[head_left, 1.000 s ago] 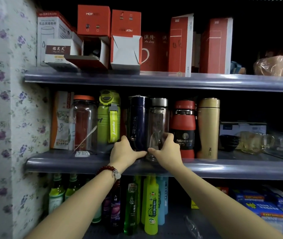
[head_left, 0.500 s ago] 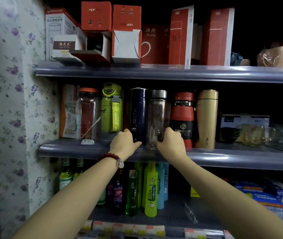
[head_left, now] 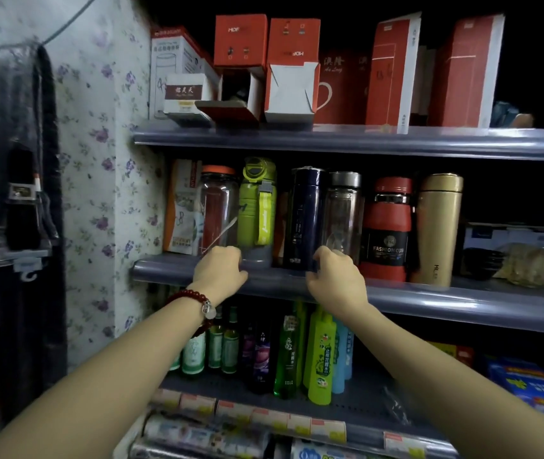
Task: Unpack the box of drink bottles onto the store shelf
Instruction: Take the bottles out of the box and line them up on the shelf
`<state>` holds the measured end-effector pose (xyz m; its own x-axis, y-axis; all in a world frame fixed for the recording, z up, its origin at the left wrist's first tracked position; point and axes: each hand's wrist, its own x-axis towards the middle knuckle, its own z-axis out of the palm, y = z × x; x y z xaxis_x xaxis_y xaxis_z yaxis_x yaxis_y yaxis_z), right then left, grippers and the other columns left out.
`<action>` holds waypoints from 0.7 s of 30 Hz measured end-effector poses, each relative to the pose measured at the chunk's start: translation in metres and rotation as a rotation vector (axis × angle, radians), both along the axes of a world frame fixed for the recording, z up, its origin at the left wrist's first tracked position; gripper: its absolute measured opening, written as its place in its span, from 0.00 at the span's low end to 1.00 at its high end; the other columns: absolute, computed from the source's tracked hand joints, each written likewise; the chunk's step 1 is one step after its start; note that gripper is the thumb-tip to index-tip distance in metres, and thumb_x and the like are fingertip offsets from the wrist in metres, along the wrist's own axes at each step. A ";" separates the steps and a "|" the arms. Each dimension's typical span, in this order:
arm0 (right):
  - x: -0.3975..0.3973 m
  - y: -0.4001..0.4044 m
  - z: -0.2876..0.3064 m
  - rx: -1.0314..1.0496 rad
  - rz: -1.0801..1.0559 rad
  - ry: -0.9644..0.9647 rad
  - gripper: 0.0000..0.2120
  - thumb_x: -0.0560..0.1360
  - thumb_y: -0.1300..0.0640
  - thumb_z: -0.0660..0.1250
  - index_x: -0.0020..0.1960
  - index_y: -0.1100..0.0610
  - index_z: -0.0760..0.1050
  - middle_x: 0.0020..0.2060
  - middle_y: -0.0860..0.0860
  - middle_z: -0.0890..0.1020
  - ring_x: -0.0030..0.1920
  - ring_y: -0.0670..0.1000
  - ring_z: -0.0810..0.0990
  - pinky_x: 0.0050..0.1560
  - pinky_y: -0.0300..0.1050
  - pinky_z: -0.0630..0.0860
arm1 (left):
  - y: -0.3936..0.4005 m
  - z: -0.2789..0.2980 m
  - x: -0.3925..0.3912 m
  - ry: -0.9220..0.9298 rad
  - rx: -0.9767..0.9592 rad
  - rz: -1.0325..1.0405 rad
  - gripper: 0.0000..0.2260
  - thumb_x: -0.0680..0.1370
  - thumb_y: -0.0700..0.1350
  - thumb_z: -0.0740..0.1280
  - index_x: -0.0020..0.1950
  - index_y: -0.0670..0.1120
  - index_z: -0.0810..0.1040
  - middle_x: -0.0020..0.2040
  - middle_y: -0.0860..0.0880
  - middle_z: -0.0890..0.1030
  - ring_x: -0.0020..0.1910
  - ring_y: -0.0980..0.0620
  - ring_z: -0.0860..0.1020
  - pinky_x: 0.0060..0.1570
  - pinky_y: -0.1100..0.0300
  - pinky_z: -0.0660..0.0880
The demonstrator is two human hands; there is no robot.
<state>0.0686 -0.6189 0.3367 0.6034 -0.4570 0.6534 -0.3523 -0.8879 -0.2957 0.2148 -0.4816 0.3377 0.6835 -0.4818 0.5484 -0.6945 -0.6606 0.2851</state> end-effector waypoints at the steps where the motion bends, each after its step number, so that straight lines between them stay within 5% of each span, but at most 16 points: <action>1: 0.004 0.005 0.000 -0.008 0.016 0.001 0.13 0.75 0.56 0.65 0.58 0.60 0.73 0.52 0.56 0.78 0.53 0.59 0.77 0.47 0.49 0.75 | 0.006 0.001 0.006 0.005 -0.010 0.005 0.12 0.74 0.48 0.68 0.55 0.45 0.79 0.53 0.44 0.80 0.52 0.43 0.79 0.48 0.51 0.78; 15: 0.082 0.068 0.005 0.047 -0.012 -0.014 0.09 0.77 0.57 0.65 0.52 0.60 0.68 0.50 0.57 0.76 0.46 0.55 0.74 0.41 0.45 0.68 | 0.055 0.012 0.088 -0.012 -0.059 -0.041 0.11 0.75 0.50 0.68 0.50 0.43 0.77 0.48 0.43 0.81 0.47 0.43 0.80 0.42 0.53 0.78; 21: 0.107 0.071 0.002 0.184 -0.058 -0.097 0.29 0.75 0.54 0.69 0.69 0.63 0.61 0.61 0.59 0.72 0.61 0.59 0.73 0.54 0.48 0.73 | 0.047 0.012 0.113 0.130 -0.134 -0.144 0.26 0.73 0.57 0.68 0.62 0.41 0.66 0.52 0.42 0.80 0.48 0.42 0.79 0.43 0.52 0.78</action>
